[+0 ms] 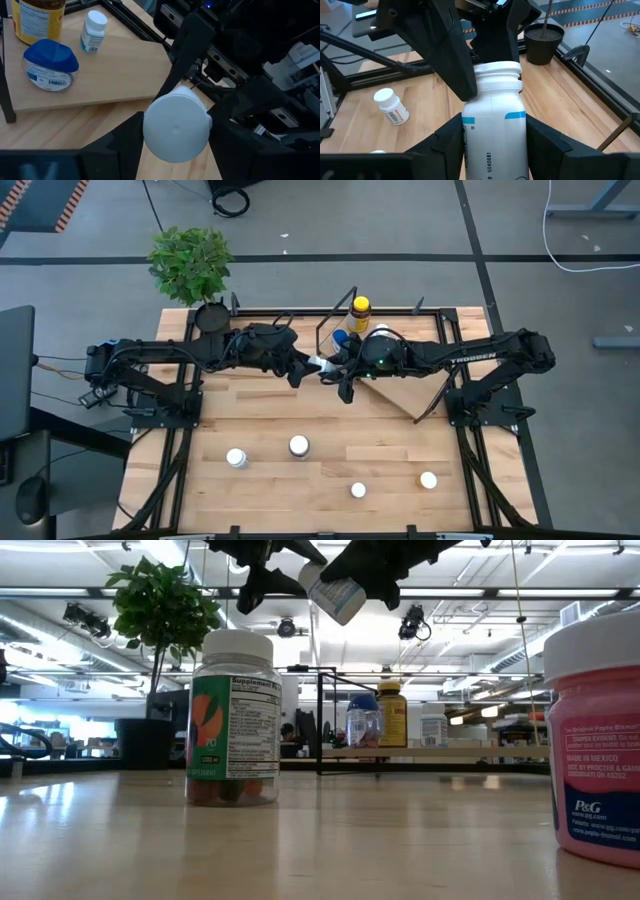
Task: Pick and place medicine bottles onto shelf by color
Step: Put the white and blue medicine bottle on the shelf aligned with the other white and blue medicine bottle
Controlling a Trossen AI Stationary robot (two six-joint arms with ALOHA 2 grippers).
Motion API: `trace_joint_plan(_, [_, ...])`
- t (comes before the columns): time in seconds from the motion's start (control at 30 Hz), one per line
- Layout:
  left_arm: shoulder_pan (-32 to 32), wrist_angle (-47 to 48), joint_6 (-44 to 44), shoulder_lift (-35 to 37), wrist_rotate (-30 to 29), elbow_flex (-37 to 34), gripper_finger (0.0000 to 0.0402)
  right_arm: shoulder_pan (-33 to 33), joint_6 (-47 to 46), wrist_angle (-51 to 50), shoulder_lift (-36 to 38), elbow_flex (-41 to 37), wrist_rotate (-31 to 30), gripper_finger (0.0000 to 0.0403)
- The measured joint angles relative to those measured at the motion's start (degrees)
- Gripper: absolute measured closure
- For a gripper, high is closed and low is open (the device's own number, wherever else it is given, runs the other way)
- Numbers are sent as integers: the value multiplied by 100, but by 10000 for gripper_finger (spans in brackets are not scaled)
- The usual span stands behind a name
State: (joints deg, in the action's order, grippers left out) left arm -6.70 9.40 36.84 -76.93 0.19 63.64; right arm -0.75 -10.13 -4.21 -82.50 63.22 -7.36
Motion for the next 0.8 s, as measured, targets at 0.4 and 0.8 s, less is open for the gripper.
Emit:
trace_joint_plan(0.4, [0,-185,0,0,8,-7,188,0,0,-88,0,4,142,220])
trace_joint_plan(0.8, [2,-818,5,19,-38,26,183,7,-34,-298,-36,-36,209,219])
